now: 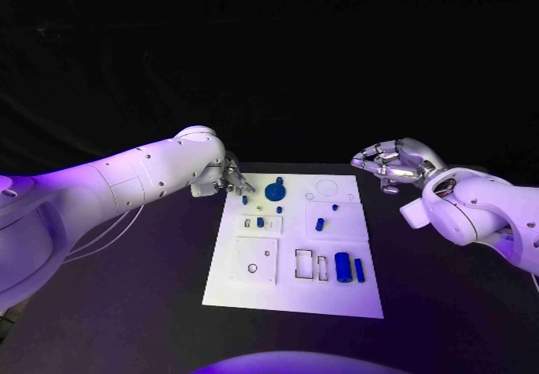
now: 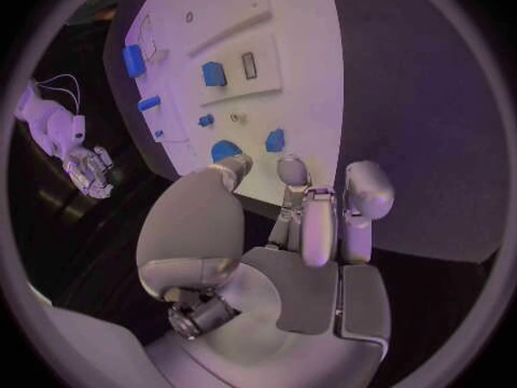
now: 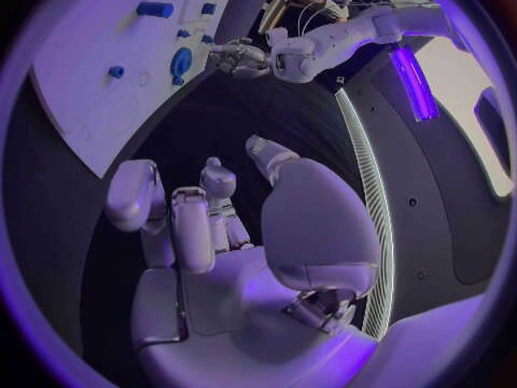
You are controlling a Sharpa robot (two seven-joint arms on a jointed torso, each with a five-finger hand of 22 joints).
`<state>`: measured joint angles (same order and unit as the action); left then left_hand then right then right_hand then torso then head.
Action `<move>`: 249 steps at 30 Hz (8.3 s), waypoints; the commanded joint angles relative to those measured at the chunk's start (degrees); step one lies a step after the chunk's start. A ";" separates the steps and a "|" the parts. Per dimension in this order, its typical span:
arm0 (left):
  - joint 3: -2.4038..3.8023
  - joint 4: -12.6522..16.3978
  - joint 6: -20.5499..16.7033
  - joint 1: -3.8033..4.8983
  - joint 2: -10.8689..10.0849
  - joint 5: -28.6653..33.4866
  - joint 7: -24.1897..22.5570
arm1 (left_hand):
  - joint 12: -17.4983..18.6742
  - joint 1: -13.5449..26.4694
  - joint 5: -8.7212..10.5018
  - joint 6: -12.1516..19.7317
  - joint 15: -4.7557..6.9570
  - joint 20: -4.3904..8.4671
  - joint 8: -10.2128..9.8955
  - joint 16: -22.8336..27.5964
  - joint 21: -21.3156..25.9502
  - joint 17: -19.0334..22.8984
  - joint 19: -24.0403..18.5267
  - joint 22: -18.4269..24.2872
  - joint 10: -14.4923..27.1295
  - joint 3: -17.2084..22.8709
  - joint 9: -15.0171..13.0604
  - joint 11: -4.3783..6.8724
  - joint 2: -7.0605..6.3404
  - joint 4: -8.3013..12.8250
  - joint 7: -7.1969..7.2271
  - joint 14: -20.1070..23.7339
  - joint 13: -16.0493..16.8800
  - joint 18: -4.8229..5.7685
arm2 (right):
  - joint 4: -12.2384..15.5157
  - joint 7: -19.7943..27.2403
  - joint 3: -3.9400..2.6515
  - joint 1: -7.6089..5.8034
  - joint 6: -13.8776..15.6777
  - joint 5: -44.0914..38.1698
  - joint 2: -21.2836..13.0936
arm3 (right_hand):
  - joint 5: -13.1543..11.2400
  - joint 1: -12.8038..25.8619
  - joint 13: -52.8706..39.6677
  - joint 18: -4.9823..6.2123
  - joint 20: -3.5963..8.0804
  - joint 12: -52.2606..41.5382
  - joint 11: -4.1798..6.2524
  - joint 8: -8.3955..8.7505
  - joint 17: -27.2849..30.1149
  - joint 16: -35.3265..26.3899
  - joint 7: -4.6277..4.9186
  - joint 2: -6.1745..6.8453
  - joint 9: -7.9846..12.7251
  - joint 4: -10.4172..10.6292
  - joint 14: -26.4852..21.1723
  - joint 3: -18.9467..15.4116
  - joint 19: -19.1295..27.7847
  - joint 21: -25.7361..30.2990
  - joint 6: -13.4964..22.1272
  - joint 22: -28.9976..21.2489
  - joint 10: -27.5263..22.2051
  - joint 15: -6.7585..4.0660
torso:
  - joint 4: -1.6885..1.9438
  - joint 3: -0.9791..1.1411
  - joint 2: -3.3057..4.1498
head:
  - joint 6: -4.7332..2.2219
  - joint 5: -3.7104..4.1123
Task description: Assemble the parts on the task board
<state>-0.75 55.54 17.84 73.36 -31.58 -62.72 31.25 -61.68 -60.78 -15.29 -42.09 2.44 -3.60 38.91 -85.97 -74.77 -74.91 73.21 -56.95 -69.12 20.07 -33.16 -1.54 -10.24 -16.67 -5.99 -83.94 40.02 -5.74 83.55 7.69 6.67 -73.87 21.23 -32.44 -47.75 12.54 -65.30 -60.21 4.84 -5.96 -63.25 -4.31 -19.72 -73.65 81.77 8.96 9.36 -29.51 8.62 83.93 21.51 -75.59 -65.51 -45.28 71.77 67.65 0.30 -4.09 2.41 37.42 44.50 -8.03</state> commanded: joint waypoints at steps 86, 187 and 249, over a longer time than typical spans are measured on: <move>-0.33 14.89 -5.99 -0.26 -9.64 10.09 -3.77 | -1.09 -8.80 0.77 -4.53 1.50 1.09 7.11 -1.02 -3.03 -6.92 2.44 -5.44 -3.86 31.99 -1.35 2.09 -0.02 13.01 1.94 -4.10 1.58 0.12 | -0.24 0.31 0.00 0.08 -0.83 -0.04 -0.30 | 0.77 -0.07 -0.28 1.05 -0.05 -0.48 0.17 -0.61 0.15 -0.32 -0.02 -0.44 -0.19 0.45 1.82 -0.46 0.28 0.53 0.46 -0.05 0.15 -0.38 | 0.49 0.11 -0.58 | 0.97 -0.41; -0.76 22.16 -5.20 -5.78 -11.38 -2.16 -5.22 | 0.86 -7.12 -1.64 -6.09 2.10 1.69 7.64 -0.90 -3.83 -6.46 3.13 -6.74 -4.91 33.95 -1.36 2.76 -1.83 14.31 2.62 -4.03 -0.43 0.35 | -0.37 0.35 0.06 0.49 -1.00 0.00 -0.54 | 0.75 -0.63 -0.22 1.04 -0.01 -0.51 0.20 -0.80 0.16 -0.35 -0.05 -0.57 -0.26 0.42 1.82 -0.59 0.23 0.59 0.53 -0.02 0.13 -0.42 | 0.42 0.22 -0.47 | 1.85 -0.33; 0.53 22.73 -12.65 -5.01 -13.61 2.71 -5.87 | 6.15 1.03 -1.46 -5.71 1.71 1.48 3.89 0.94 -0.58 -1.56 0.80 -1.92 -1.73 8.56 1.01 2.21 -2.09 0.03 2.30 -2.85 -6.09 -0.44 | -0.72 0.15 0.07 0.65 -0.90 0.08 -0.62 | 0.79 -0.51 -0.16 1.08 0.01 -0.57 0.18 -1.03 0.29 -0.48 -0.03 -0.84 -0.33 1.06 1.80 -1.08 0.28 0.93 0.67 -0.15 0.13 -0.41 | 0.43 0.17 -0.46 | 1.36 0.42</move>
<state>-0.34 77.90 7.67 68.09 -45.18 -61.49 27.10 -56.06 -59.50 -16.55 -48.14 4.41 -2.09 43.12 -85.27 -75.62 -74.92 74.42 -59.26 -71.32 28.90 -32.20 0.72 -12.57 -16.65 -3.76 -84.06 34.72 -5.74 82.84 7.66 6.74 -73.26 21.05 -32.21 -48.41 13.09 -65.99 -60.33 4.84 -5.96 -63.54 -4.31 -20.60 -73.34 81.43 8.92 8.68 -29.74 9.49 83.93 20.64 -75.59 -64.85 -44.92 71.66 67.66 0.30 -3.67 2.57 36.96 45.87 -7.65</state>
